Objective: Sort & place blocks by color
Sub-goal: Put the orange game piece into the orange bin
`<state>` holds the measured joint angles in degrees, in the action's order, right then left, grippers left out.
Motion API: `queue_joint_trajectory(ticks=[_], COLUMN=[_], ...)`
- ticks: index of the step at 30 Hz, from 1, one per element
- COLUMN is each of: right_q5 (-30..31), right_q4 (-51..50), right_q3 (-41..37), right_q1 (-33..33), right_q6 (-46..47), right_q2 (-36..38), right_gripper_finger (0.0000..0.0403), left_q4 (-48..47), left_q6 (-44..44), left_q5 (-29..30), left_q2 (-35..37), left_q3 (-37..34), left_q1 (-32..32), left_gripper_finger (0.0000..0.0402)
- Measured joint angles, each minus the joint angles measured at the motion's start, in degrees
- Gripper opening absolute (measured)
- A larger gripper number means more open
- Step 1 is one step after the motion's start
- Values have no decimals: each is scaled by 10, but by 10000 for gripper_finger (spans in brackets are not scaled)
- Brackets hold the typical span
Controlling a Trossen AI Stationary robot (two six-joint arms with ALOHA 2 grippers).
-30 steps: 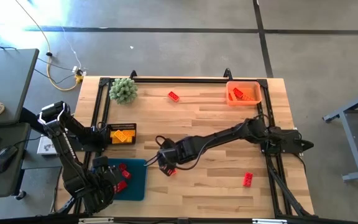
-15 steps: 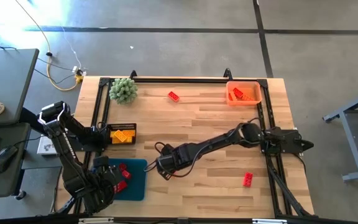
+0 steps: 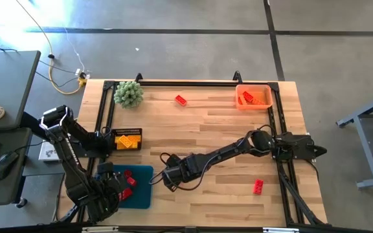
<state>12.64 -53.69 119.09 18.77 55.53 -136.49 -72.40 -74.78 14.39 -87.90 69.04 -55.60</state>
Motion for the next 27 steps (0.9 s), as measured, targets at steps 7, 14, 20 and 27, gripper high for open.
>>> queue_joint_trajectory(ticks=[7, 14, 20, 27], right_q5=[-17, -26, -37, -37], right_q4=[8, 15, 12, 2], right_q3=[0, 0, 0, 0], right_q1=[2, 4, 3, 3], right_q6=[0, 0, 14, 12], right_q2=[-12, -27, -37, -40], right_gripper_finger=[232, 232, 230, 156], left_q4=[0, 1, 2, 2], left_q6=[0, 0, 8, 9], left_q5=[4, 4, 12, 18], left_q2=[0, 0, 0, 0], left_q3=[0, 0, 0, 0], left_q1=[0, 0, 0, 1], left_gripper_finger=[205, 205, 205, 205])
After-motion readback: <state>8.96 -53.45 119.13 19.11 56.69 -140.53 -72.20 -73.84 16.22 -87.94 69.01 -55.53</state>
